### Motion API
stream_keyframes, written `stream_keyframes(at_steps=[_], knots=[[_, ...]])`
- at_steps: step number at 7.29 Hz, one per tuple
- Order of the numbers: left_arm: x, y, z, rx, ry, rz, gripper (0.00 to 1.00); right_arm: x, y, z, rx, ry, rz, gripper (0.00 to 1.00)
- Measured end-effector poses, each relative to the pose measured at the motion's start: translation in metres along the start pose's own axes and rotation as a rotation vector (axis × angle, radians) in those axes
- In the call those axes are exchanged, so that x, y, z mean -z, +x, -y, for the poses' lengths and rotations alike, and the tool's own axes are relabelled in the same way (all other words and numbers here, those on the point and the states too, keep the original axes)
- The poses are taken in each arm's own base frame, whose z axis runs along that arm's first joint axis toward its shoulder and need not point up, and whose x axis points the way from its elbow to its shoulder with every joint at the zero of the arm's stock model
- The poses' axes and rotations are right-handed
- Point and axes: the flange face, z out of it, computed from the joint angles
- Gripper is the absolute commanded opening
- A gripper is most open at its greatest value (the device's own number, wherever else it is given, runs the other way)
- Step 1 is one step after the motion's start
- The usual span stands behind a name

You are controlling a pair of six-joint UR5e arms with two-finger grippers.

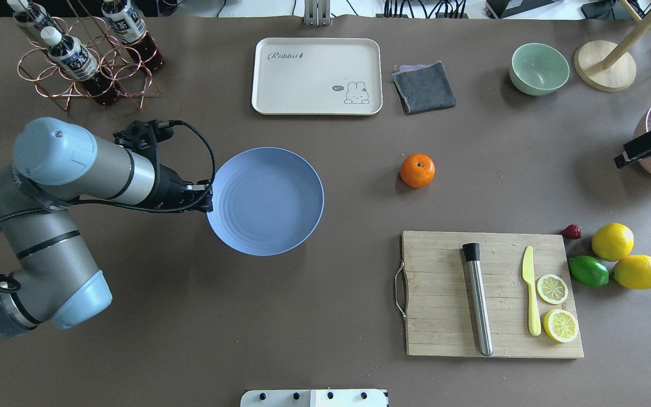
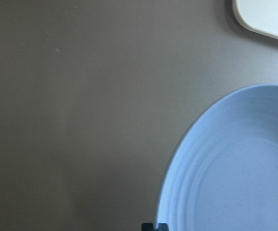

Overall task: Pick orange to plate
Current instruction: 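Push the light blue plate toward the table center with the left gripper, then reach the right gripper down to the orange while the left gripper holds the plate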

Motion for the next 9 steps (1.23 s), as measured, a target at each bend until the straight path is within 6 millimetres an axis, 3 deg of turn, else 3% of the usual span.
stream_keyframes(at_steps=[2, 5, 6, 8, 9], knots=[[-0.036, 0.041, -0.043, -0.017, 0.010, 0.023, 0.00, -0.031, -0.088, 0.020, -0.021, 0.022, -0.005, 1.00], [-0.066, 0.051, -0.057, -0.032, 0.008, 0.049, 0.03, -0.074, -0.198, 0.020, -0.055, 0.034, -0.003, 1.00], [-0.068, 0.051, -0.057, -0.032, 0.008, 0.052, 0.59, -0.086, -0.223, 0.019, -0.065, 0.040, -0.009, 1.00], [-0.070, 0.051, -0.057, -0.031, 0.007, 0.056, 0.76, -0.107, -0.257, 0.027, -0.099, 0.049, -0.021, 1.00], [-0.070, 0.052, -0.057, -0.030, 0.007, 0.056, 0.79, -0.117, -0.271, 0.033, -0.112, 0.054, -0.027, 1.00]])
